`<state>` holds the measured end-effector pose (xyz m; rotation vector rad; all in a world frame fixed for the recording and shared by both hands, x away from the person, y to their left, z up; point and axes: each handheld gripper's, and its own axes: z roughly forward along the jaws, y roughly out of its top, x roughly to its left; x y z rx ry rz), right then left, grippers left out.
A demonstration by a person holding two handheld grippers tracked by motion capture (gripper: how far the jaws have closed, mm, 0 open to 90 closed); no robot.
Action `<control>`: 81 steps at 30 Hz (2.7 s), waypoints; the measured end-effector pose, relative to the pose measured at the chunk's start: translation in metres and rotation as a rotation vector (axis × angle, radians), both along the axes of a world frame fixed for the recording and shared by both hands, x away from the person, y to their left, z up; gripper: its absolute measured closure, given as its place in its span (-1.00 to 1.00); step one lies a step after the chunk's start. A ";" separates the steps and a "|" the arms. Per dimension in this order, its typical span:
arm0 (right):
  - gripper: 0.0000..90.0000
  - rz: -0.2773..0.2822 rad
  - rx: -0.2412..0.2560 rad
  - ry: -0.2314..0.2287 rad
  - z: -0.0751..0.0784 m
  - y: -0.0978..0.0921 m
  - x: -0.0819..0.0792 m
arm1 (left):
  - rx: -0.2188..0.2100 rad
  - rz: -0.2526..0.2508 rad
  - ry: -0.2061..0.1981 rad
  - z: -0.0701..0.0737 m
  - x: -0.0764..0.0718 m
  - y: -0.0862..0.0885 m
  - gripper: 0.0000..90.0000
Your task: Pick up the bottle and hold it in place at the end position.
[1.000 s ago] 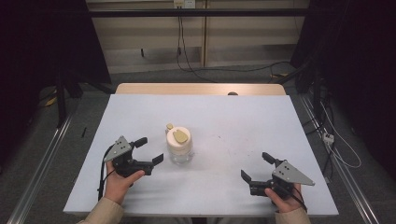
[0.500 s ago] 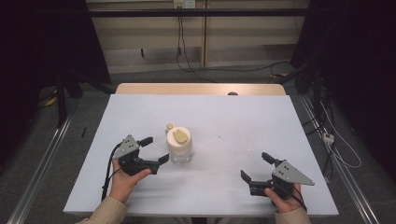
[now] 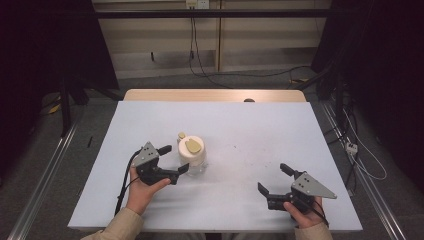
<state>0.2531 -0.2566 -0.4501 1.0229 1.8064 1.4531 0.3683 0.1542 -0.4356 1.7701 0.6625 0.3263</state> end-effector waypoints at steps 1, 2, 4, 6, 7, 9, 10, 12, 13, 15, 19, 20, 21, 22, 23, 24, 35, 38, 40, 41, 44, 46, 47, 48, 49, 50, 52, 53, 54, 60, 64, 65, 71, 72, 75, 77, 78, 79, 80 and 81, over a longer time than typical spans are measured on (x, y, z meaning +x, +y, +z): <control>-0.96 0.000 0.000 0.000 0.000 0.000 0.000 | -0.004 -0.001 0.002 0.000 0.000 -0.001 -0.88; -0.96 0.000 -0.001 0.000 0.000 0.000 0.000 | 0.003 -0.003 0.002 0.000 0.000 -0.002 -0.88; -0.96 0.001 0.000 0.001 0.000 0.000 0.000 | 0.008 -0.007 -0.004 0.000 0.001 -0.005 -0.88; -0.96 0.002 -0.001 0.001 0.000 0.000 0.000 | 0.008 -0.006 0.001 0.000 0.002 -0.007 -0.88; -0.96 0.001 -0.001 0.001 0.000 0.000 0.000 | 0.006 -0.006 0.001 -0.001 0.002 -0.008 -0.88; -0.96 0.002 -0.001 -0.001 0.000 0.000 0.000 | 0.006 -0.005 0.003 -0.001 0.002 -0.009 -0.88; -0.96 0.003 0.000 -0.002 0.000 0.000 0.000 | 0.010 -0.006 0.003 -0.001 0.003 -0.010 -0.88; -0.96 0.003 0.000 0.000 0.000 0.000 0.000 | 0.009 -0.005 0.007 -0.001 0.004 -0.011 -0.88; -0.96 0.003 0.000 0.001 0.000 0.000 0.000 | 0.011 -0.005 0.006 -0.002 0.004 -0.012 -0.88; -0.96 0.004 0.000 -0.001 0.000 0.000 0.000 | 0.013 -0.006 0.012 -0.002 0.004 -0.013 -0.88; -0.96 0.003 -0.002 0.000 0.000 0.000 0.000 | 0.023 -0.006 0.017 -0.003 0.005 -0.017 -0.89; -0.96 0.004 -0.002 -0.001 0.000 0.000 0.000 | 0.030 -0.005 0.015 -0.003 0.005 -0.019 -0.89; -0.96 0.004 -0.001 -0.001 0.000 0.000 0.000 | 0.036 -0.008 0.014 -0.003 0.005 -0.020 -0.89; -0.96 0.004 0.000 0.000 0.000 0.000 0.000 | 0.029 -0.005 0.020 -0.004 0.006 -0.021 -0.89; -0.96 0.004 0.000 -0.001 0.000 0.000 0.000 | 0.036 -0.004 0.017 -0.004 0.006 -0.021 -0.89; -0.96 0.004 0.001 0.000 0.000 0.000 0.000 | 0.034 -0.002 0.021 -0.004 0.006 -0.022 -0.89; -0.96 0.004 0.001 0.000 0.000 -0.001 0.000 | 0.047 0.005 0.025 -0.006 0.009 -0.030 -0.90; -0.96 0.005 0.001 0.000 0.000 -0.001 0.000 | 0.057 0.010 0.024 -0.007 0.010 -0.033 -0.91; -0.96 0.006 0.001 -0.001 0.000 0.000 0.000 | 0.052 0.014 0.028 -0.008 0.010 -0.034 -0.91; -0.96 0.006 0.001 0.000 0.000 -0.001 0.000 | 0.055 0.014 0.026 -0.008 0.011 -0.034 -0.91; -0.96 0.006 0.002 -0.001 0.000 -0.001 0.000 | 0.051 0.021 0.030 -0.009 0.011 -0.036 -0.91; -0.96 0.005 0.001 0.000 0.000 -0.001 0.000 | 0.055 0.023 0.025 -0.009 0.012 -0.037 -0.91; -0.96 0.006 0.002 0.000 0.000 -0.001 0.000 | 0.052 0.025 0.028 -0.009 0.012 -0.038 -0.91; -0.96 0.007 0.002 0.000 0.000 -0.001 0.000 | 0.057 0.027 0.023 -0.009 0.013 -0.038 -0.91; -0.96 0.007 0.002 -0.001 0.000 -0.001 0.000 | 0.058 0.029 0.025 -0.010 0.013 -0.039 -0.91; -0.96 0.007 0.002 0.000 0.000 -0.001 0.000 | 0.058 0.032 0.025 -0.010 0.013 -0.039 -0.90; -0.96 0.006 0.002 0.000 0.000 -0.001 0.000 | 0.056 0.036 0.027 -0.010 0.014 -0.041 -0.90; -0.96 0.006 0.002 0.000 0.000 -0.001 0.000 | 0.057 0.036 0.027 -0.010 0.014 -0.042 -0.91; -0.96 0.005 0.005 -0.001 0.000 -0.001 0.000 | 0.060 0.037 0.026 -0.010 0.014 -0.042 -0.91; -0.96 0.005 0.005 -0.001 0.000 -0.001 0.000 | 0.065 0.053 0.026 -0.011 0.015 -0.046 -0.92; -0.96 0.005 0.004 -0.003 0.000 -0.001 0.000 | 0.062 0.054 0.027 -0.012 0.016 -0.047 -0.92; -0.96 0.005 0.004 -0.002 0.000 -0.001 0.000 | 0.057 0.054 0.028 -0.012 0.016 -0.047 -0.92; -0.96 0.006 0.005 -0.001 0.000 -0.001 0.000 | 0.057 0.063 0.019 -0.013 0.017 -0.049 -0.91; -0.96 0.005 0.005 -0.001 0.000 -0.001 0.000 | 0.055 0.065 0.017 -0.013 0.017 -0.050 -0.91; -0.96 0.006 0.004 -0.002 0.000 -0.001 0.000 | 0.051 0.074 0.013 -0.013 0.017 -0.053 -0.91; -0.95 0.005 0.005 -0.002 0.000 -0.001 0.000 | 0.050 0.080 0.012 -0.014 0.017 -0.054 -0.91; -0.95 0.006 0.004 -0.001 0.000 -0.001 0.000 | 0.049 0.081 0.007 -0.014 0.018 -0.054 -0.91; -0.95 0.006 0.004 -0.002 0.000 -0.001 0.000 | 0.051 0.081 0.005 -0.014 0.018 -0.055 -0.90; -0.95 0.006 0.005 -0.003 0.001 -0.001 0.000 | 0.050 0.082 0.004 -0.014 0.018 -0.055 -0.90; -0.95 0.006 0.005 -0.005 0.001 -0.001 0.000 | 0.048 0.082 0.004 -0.014 0.018 -0.055 -0.89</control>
